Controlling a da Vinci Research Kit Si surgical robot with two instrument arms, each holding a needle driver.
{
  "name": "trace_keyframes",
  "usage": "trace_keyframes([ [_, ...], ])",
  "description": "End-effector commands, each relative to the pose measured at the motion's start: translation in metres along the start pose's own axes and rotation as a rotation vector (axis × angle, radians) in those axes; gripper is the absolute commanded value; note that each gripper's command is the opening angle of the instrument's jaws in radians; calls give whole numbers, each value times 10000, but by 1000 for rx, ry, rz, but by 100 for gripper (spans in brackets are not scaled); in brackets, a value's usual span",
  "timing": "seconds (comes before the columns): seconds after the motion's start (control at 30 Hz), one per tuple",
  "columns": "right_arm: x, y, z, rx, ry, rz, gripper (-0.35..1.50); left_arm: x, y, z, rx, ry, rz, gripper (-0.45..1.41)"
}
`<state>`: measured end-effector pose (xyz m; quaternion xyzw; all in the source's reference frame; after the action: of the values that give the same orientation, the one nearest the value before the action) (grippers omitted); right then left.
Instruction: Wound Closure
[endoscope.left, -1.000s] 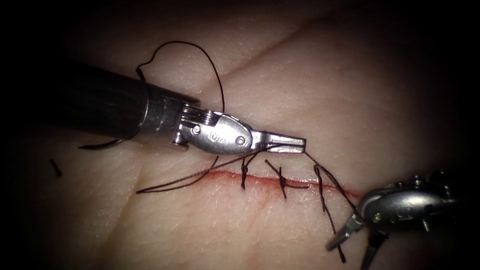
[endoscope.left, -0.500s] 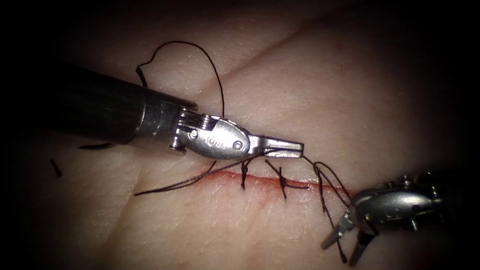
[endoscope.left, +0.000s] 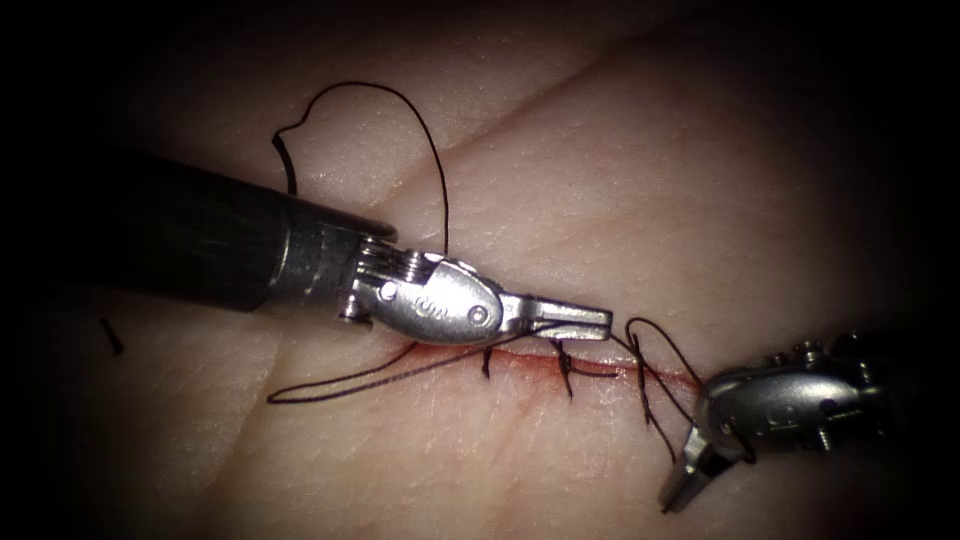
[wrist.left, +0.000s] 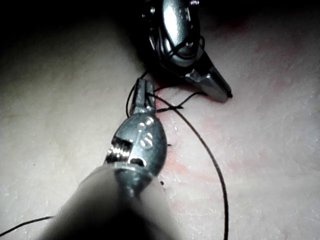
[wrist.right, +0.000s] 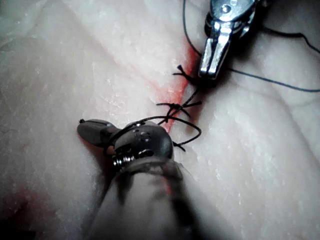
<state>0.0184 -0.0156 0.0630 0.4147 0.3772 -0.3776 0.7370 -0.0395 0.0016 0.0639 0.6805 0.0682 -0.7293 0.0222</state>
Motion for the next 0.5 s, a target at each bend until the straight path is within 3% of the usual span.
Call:
trace_keyframes([
  [0.03,3,7,4,-4,16,-2,-35,-3,7,7,0,-1,4,-45],
  [0.5,18,16,-37,-40,78,11,-35,10,123,8,-56,-53,5,-45],
])
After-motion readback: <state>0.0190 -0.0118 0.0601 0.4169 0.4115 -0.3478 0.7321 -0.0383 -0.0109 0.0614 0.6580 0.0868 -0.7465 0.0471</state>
